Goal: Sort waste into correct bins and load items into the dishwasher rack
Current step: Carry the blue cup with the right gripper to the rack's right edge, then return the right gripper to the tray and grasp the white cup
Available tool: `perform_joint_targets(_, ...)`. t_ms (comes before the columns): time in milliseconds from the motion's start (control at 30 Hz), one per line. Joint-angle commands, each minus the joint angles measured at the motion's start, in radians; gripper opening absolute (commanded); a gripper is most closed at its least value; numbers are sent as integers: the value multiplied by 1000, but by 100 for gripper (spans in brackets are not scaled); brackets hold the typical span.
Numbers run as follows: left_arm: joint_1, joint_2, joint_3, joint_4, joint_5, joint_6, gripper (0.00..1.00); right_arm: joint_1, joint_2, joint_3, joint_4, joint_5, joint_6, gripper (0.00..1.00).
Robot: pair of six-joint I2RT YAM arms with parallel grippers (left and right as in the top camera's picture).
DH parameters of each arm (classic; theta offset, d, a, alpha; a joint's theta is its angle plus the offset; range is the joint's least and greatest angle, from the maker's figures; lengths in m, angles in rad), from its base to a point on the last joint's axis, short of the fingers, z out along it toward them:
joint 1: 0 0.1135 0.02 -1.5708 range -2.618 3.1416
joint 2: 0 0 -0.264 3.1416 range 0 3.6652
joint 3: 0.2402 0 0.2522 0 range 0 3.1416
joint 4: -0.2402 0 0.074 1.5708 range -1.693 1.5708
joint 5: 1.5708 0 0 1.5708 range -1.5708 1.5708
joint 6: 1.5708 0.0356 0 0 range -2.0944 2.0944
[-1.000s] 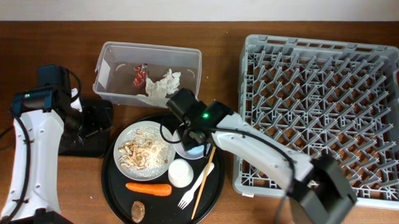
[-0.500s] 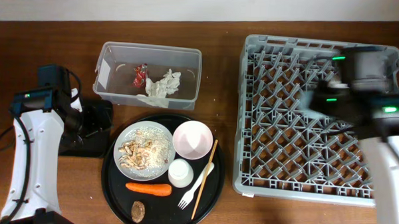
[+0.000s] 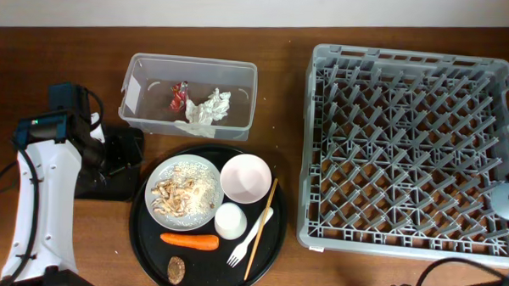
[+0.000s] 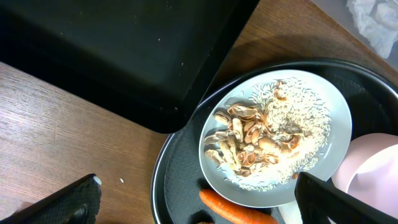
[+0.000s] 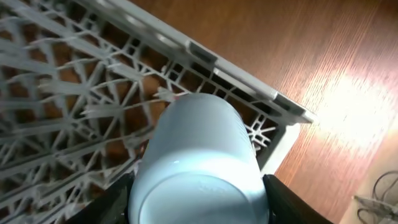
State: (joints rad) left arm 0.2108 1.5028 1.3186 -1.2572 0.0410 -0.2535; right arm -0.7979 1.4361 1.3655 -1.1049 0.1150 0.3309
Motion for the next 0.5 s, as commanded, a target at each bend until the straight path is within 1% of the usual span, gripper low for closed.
perform_joint_targets(0, 4, 0, -6, -1, -3, 11, 99, -35, 29, -46, 35, -6, 19, 53)
perform_joint_targets(267, 4, 0, -6, -1, -3, 11, 99, -41, 146, -89, 100, 1, 26, 54)
perform_joint_targets(300, 4, 0, -6, -1, -3, 12, 99, -41, 159, -89, 105, -2, 26, 60)
perform_joint_targets(333, 4, 0, -6, -1, -3, 11, 99, -41, 165, -89, 111, -21, 26, 73)
perform_joint_targets(367, 4, 0, -6, -1, -3, 11, 99, -40, 165, -89, 112, -45, 26, 82)
perform_joint_targets(400, 4, 0, -6, -1, -3, 11, 99, -40, 163, -88, 114, -72, 25, 86)
perform_joint_targets(467, 4, 0, -6, -1, -3, 11, 99, -40, 154, -78, 111, -129, 9, 88)
